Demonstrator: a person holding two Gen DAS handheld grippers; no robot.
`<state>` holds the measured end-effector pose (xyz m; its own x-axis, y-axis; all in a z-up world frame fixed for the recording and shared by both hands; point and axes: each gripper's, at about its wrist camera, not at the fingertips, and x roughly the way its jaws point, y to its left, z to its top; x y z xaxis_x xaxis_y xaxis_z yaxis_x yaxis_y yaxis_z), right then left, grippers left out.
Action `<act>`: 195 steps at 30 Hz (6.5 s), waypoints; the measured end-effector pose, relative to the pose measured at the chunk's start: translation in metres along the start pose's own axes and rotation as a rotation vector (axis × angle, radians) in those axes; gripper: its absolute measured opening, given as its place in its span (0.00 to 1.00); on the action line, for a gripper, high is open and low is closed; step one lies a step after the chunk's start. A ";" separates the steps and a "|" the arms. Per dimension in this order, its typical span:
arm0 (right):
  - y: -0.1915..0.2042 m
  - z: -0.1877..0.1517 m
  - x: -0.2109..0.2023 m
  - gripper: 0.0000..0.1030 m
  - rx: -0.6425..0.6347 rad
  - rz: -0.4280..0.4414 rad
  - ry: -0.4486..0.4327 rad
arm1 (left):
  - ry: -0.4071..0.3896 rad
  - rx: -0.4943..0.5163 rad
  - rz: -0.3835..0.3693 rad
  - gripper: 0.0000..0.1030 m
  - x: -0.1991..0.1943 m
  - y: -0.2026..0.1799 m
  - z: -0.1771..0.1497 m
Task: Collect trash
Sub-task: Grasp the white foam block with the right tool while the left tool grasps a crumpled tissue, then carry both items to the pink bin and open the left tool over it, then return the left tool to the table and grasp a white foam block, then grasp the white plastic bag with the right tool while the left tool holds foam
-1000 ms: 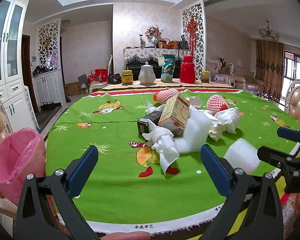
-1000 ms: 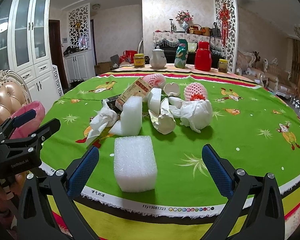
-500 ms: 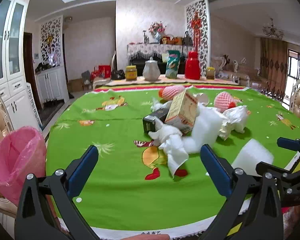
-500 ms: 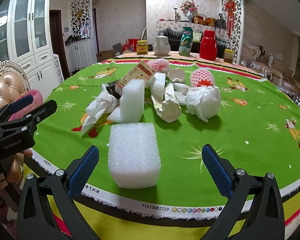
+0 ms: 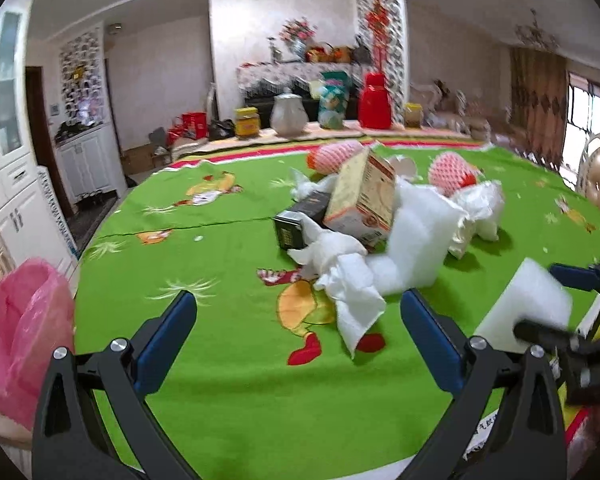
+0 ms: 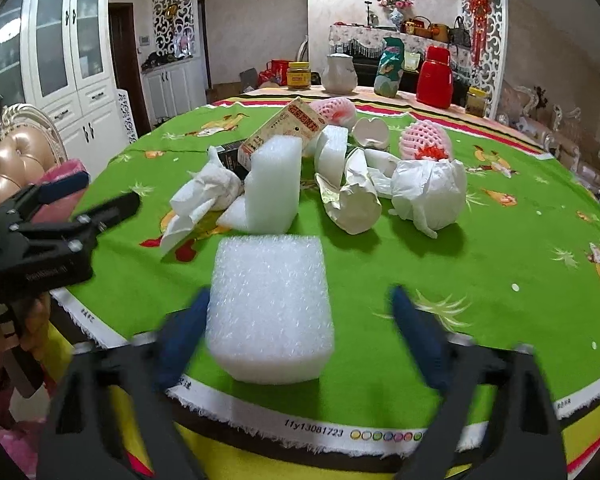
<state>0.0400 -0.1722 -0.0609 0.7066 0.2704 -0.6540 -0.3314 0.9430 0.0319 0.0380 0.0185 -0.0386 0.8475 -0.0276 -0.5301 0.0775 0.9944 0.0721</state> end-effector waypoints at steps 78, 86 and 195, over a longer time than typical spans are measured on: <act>0.359 0.160 0.111 0.52 -0.403 0.633 0.010 | -0.005 -0.411 0.425 0.30 -0.093 0.334 -0.078; 0.378 0.162 0.136 0.80 -0.390 0.668 0.027 | 0.008 -0.419 0.465 0.62 -0.088 0.340 -0.088; -0.091 0.070 0.047 0.33 0.078 -0.120 -0.178 | 0.014 -0.133 -0.159 0.33 0.069 -0.058 0.043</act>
<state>0.1473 -0.2317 -0.0420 0.8392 0.1792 -0.5135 -0.1943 0.9806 0.0247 0.1146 -0.0459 -0.0429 0.8229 -0.1852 -0.5372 0.1390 0.9823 -0.1256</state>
